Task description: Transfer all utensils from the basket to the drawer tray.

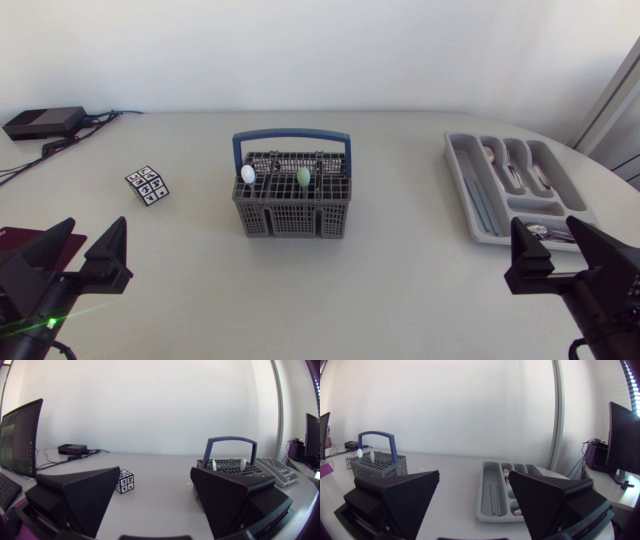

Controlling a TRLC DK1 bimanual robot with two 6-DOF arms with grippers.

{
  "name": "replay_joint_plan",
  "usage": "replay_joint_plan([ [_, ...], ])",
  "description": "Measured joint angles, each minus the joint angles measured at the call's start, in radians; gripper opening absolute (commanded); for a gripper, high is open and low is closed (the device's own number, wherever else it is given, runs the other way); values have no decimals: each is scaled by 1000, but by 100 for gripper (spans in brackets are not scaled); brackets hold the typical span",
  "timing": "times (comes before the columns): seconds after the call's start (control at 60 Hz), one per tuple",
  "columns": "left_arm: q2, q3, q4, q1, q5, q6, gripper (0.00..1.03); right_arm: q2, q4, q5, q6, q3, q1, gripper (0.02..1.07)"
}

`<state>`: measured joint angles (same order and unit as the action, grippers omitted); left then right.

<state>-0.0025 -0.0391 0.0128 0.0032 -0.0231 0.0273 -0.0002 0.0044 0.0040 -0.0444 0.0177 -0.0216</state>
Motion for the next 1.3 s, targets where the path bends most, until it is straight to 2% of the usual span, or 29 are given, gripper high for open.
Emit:
replay_joint_plan([
  [0.6, -3, 0, -2, 0, 0, -1, 98, 0, 0, 0, 0, 0, 7, 102],
  [0.783, 8, -33, -62, 0, 0, -1, 98, 0, 0, 0, 0, 0, 8, 102],
  [1.017, 218, -204, -75, -9, -1, 18, 98, 44, 0, 3, 0, 48, 28, 102],
  [1.3, 545, -414, -86, -148, -1, 105, 98, 282, 17, 13, 0, 169, 86, 102],
])
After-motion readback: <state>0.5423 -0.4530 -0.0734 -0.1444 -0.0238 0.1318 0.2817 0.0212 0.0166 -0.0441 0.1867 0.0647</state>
